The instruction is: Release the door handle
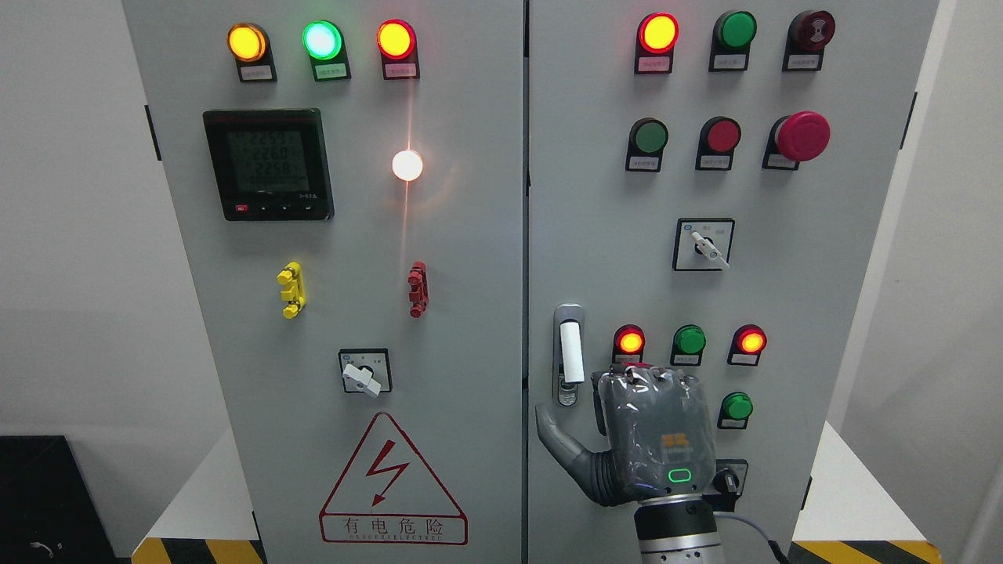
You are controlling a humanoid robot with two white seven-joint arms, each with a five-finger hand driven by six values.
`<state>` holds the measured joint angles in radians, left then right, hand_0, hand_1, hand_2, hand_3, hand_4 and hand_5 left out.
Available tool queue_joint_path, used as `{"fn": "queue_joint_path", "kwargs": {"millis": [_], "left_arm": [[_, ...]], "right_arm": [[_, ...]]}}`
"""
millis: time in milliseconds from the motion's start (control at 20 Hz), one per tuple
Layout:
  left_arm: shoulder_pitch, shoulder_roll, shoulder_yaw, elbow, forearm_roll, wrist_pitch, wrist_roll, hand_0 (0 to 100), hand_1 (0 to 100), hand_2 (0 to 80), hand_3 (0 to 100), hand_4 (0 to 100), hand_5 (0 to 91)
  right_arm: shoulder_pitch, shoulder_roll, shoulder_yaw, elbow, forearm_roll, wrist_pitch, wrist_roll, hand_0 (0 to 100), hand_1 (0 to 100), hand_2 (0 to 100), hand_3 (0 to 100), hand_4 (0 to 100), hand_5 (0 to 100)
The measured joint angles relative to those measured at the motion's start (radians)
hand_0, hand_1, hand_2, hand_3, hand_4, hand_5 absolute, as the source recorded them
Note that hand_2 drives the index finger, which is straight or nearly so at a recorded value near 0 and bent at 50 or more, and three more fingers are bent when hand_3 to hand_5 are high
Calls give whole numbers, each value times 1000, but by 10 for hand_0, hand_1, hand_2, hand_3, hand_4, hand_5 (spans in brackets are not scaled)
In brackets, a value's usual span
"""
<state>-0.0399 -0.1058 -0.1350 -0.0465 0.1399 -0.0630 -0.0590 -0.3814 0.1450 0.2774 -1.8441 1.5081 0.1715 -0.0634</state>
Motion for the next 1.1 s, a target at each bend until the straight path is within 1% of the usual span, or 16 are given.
{"fn": "queue_joint_path", "kwargs": {"millis": [451,1102], "left_arm": [[0,0,0,0,0,0,0,120,556,0,0,0,0],[0,0,0,0,0,0,0,120,556,0,0,0,0]], "right_arm": [[-36,0,-4,22,10,0,1,269,247,1000,1000,1000,1000],[-52,-1,-7,55,16,21,1,292,282,1000,1000,1000,1000]]}}
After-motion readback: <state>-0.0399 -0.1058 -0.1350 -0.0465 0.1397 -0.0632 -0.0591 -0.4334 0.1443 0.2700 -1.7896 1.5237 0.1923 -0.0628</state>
